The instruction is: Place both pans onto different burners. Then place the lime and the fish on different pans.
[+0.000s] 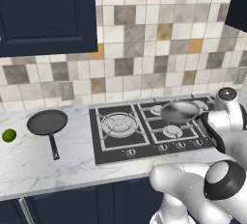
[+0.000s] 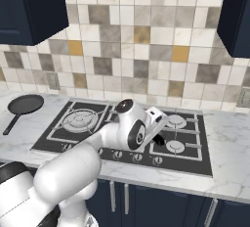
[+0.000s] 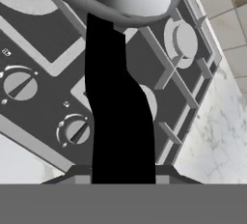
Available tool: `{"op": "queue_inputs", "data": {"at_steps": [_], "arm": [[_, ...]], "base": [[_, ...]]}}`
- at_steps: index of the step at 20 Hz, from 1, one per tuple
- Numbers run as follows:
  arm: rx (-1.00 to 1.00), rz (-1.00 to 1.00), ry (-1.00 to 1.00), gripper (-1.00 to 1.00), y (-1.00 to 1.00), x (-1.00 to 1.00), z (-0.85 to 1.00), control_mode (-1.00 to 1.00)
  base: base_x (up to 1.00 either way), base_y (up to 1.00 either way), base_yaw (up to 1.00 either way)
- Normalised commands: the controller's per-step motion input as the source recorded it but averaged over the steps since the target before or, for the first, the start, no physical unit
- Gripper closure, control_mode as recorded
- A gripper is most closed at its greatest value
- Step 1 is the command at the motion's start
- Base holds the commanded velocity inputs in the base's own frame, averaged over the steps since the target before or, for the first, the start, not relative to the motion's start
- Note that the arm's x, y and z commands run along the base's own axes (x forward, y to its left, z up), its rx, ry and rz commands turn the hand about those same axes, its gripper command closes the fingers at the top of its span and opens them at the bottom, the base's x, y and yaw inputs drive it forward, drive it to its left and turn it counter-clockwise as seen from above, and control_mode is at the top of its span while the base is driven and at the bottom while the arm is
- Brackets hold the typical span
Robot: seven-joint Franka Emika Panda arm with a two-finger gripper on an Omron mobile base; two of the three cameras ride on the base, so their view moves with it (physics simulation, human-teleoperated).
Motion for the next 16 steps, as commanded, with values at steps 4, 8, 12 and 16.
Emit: {"op": "queue_inputs", "data": {"at_steps": [4,8,12,16], "arm": [[0.0,0.05,0.04,1.0,0.14,0.0,-0.19,-1.0],[0.0,0.07,0.05,1.0,0.19,0.0,-0.23,-1.0],[0.0,0.03,0.0,1.0,0.06,0.02,-0.25,-1.0],[0.0,0.01,0.0,1.0,0.0,0.11,-0.27,-1.0]], "base": [[0.0,0.0,0.0],[0.0,0.0,0.0],[0.0,0.0,0.0],[0.0,0.0,0.0]]}}
